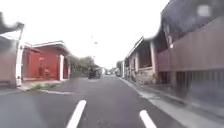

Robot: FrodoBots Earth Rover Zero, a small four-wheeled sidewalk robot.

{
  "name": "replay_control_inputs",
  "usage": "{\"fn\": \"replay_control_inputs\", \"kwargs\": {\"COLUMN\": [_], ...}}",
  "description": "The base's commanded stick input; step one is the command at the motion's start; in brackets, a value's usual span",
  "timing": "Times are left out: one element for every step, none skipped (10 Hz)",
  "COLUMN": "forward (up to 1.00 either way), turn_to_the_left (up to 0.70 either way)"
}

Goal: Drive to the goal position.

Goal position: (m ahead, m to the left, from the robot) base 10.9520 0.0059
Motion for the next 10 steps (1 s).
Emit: {"fn": "replay_control_inputs", "kwargs": {"forward": [1.00,1.00,1.00,1.00,1.00,1.00,1.00,1.00,1.00,1.00], "turn_to_the_left": [0.00,0.00,0.00,0.00,0.00,0.00,0.00,0.00,0.00,0.00]}}
